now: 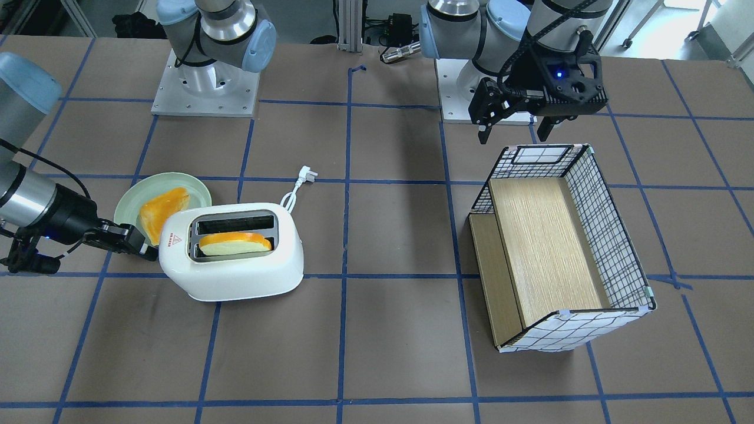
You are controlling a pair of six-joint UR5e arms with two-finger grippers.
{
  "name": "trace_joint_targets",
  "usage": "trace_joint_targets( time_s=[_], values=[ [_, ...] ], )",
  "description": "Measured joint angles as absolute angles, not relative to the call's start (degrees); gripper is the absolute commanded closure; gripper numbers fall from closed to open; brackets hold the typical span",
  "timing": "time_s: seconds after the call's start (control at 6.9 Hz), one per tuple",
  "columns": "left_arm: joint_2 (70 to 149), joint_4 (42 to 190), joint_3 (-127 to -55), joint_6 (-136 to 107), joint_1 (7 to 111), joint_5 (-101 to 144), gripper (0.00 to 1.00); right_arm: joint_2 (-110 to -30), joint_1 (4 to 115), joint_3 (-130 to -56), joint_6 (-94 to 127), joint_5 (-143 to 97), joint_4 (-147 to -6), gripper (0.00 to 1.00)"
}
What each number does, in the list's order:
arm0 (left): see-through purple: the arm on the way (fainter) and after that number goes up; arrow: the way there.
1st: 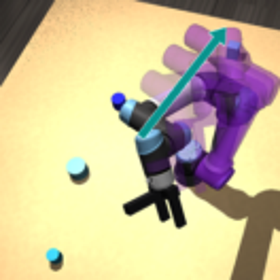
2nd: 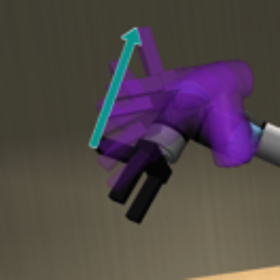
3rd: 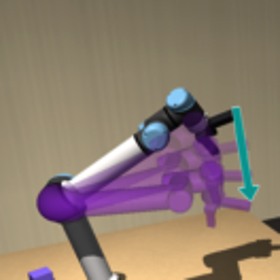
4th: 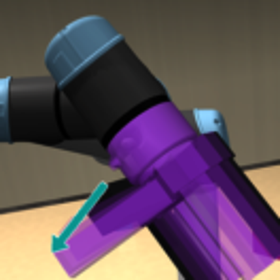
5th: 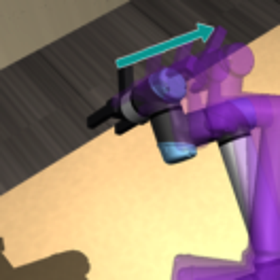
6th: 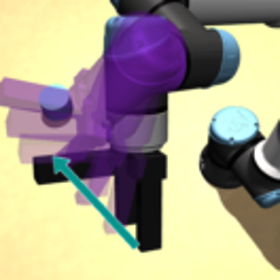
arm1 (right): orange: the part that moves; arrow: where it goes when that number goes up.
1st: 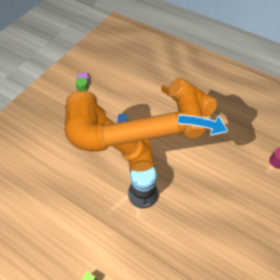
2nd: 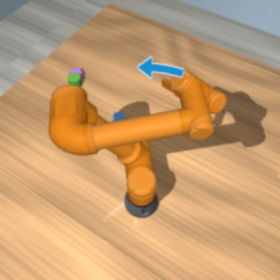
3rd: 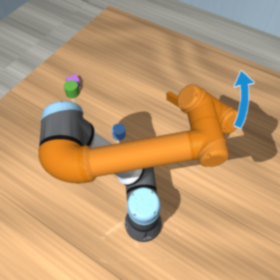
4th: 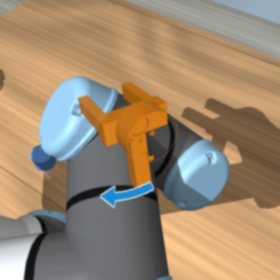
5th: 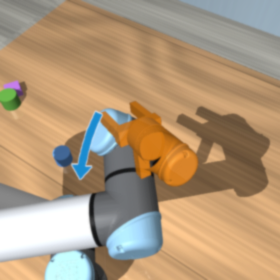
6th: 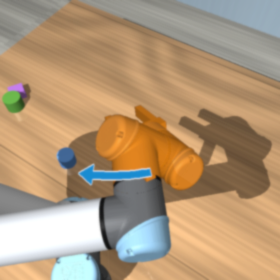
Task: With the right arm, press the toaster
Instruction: 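Lower the right gripper onto the toaster's side lever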
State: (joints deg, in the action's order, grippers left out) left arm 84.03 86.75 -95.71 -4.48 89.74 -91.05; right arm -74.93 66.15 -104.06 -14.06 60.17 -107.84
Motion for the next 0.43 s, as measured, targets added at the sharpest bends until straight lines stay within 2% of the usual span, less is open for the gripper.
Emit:
trace_joint_targets(
  time_s=[0.43],
  values=[
    [84.0, 86.7, -95.7, -4.5, 89.7, -91.0, 0.00, -73.6, 66.1, -104.1, -14.1, 60.4, -108.0, 1.00]
  ],
)
